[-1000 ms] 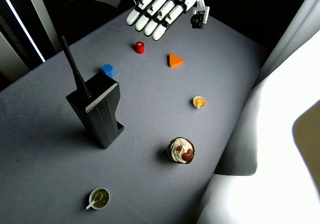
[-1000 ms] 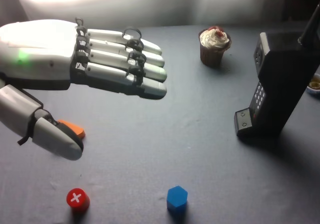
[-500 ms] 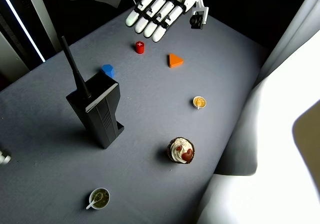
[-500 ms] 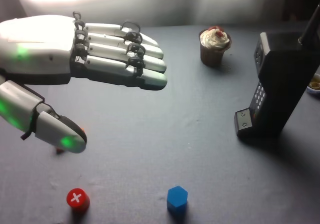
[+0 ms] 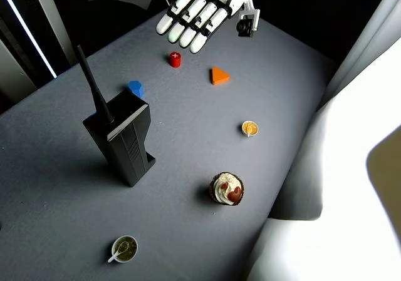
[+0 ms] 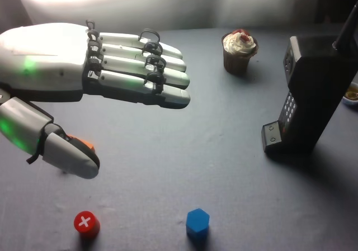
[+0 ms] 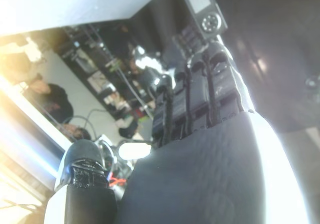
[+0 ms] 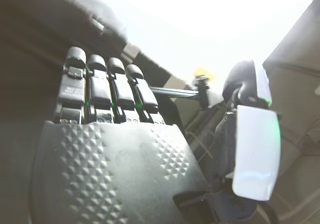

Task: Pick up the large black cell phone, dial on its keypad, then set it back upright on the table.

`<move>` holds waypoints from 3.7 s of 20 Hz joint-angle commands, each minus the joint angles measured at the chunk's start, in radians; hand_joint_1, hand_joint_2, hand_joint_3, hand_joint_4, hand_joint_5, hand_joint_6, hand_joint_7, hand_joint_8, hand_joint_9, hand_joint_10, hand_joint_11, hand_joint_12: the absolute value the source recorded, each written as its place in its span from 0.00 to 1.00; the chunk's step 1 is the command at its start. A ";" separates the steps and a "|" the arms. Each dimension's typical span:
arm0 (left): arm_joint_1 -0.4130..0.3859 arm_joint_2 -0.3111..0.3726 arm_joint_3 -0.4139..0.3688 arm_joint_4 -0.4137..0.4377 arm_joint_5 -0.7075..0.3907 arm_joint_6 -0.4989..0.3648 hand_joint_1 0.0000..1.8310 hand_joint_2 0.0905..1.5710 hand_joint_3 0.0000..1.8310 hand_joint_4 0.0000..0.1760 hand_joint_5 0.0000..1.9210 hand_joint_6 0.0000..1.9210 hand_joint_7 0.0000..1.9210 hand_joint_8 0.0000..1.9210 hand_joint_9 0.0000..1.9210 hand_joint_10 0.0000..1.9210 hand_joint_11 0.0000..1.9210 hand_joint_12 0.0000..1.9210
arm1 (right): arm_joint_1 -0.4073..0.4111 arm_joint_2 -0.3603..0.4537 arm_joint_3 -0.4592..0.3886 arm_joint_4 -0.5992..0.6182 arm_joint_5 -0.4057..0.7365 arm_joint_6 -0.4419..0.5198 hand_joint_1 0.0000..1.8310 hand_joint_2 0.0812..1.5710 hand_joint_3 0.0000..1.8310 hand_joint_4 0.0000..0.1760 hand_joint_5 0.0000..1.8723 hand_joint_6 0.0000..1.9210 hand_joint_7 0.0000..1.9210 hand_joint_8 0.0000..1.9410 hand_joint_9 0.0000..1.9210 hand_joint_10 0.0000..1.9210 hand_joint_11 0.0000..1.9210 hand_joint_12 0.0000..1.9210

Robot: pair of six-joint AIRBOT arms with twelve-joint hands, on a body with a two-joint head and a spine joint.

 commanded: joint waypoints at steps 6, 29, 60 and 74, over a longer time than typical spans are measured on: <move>-0.019 0.008 -0.002 -0.098 -0.070 0.005 0.00 0.70 0.00 0.17 0.09 0.00 0.08 0.00 0.05 0.00 0.00 0.11 | 0.058 -0.053 0.050 -0.088 0.113 0.009 0.30 0.59 0.00 0.00 0.00 0.00 0.00 0.00 0.00 0.00 0.00 0.08; -0.024 0.006 0.010 -0.096 -0.078 0.005 0.00 0.70 0.00 0.21 0.08 0.00 0.06 0.00 0.05 0.00 0.00 0.13 | 0.226 -0.251 0.328 -0.200 0.076 -0.023 0.39 0.60 0.00 0.00 0.00 0.00 0.00 0.00 0.00 0.00 0.00 0.06; -0.032 -0.002 0.027 -0.096 -0.083 0.002 0.00 0.70 0.00 0.19 0.08 0.00 0.07 0.00 0.04 0.00 0.00 0.12 | 0.447 -0.343 0.424 -0.237 -0.047 -0.080 0.41 0.60 0.00 0.00 0.00 0.00 0.00 0.00 0.00 0.00 0.00 0.05; -0.037 -0.006 0.030 -0.096 -0.086 0.000 0.00 0.70 0.00 0.21 0.07 0.00 0.07 0.00 0.04 0.00 0.00 0.09 | 0.479 -0.359 0.478 -0.267 -0.049 0.028 0.40 0.61 0.00 0.00 0.00 0.00 0.00 0.00 0.00 0.00 0.00 0.06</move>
